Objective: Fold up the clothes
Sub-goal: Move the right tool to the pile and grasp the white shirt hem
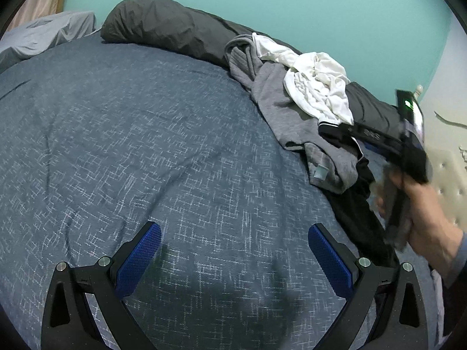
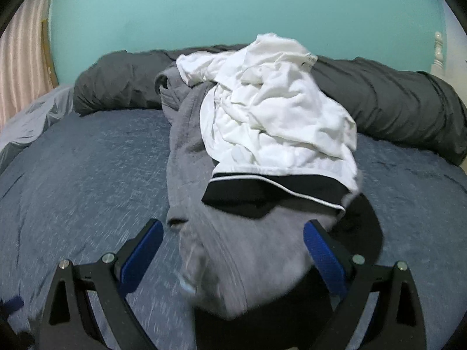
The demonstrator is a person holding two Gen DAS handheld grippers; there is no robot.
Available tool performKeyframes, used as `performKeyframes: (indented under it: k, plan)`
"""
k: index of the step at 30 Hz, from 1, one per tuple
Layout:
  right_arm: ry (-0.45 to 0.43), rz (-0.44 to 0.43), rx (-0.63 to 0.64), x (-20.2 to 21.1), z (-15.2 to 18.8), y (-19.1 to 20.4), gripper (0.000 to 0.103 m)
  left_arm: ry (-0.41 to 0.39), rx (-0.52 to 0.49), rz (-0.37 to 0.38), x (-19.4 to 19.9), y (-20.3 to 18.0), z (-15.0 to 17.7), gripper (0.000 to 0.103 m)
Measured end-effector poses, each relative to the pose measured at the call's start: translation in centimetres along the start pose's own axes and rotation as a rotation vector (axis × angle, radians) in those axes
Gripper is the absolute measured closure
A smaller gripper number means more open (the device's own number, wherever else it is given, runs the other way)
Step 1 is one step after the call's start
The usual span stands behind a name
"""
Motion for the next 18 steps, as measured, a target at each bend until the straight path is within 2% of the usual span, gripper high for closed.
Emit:
performKeyframes:
  k: [7, 9, 10, 11, 13, 14, 16, 18]
  plan:
    - [0.006, 0.037, -0.028, -3.5, -1.6, -0.2, 0.006, 0.006, 0.038, 0.026, -0.7, 1.1, 1.2, 0.0]
    - [0.02, 0.035, -0.037, -4.5, -1.8, -0.2, 0.012, 0.006, 0.045, 0.034, -0.8, 1.3, 1.6, 0.0]
    - [0.031, 0.028, -0.04, -5.0, -1.9, -0.1, 0.023, 0.009, 0.049, 0.04, -1.0, 1.3, 1.8, 0.0]
    - [0.047, 0.025, -0.035, -5.6, -1.8, 0.0, 0.041, 0.013, 0.048, 0.044, -1.1, 1.4, 2.0, 0.0]
    - [0.075, 0.033, -0.017, -6.6, -1.6, 0.2, 0.053, 0.018, 0.037, 0.041, -1.3, 1.3, 2.3, 0.0]
    - [0.074, 0.038, -0.017, -6.7, -1.5, 0.1, 0.068, 0.02, 0.031, 0.038, -1.4, 1.3, 2.4, 0.0]
    - [0.058, 0.054, -0.025, -6.5, -1.5, -0.4, 0.087, 0.025, 0.037, 0.038, -1.5, 1.2, 2.5, 0.0]
    - [0.02, 0.06, -0.026, -5.3, -1.3, -0.8, 0.09, 0.028, 0.039, 0.038, -1.4, 1.1, 2.4, 0.0]
Point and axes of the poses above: each gripper's, at about its wrist camera, not at the fingertips, and x roughly against the way its jaws point, y to its left, z to its underside, the point moved 4 cm from there along -x, roughly the way its jaws point, and after that the axes turned 3 degrees about z, right-handed, at the moved point
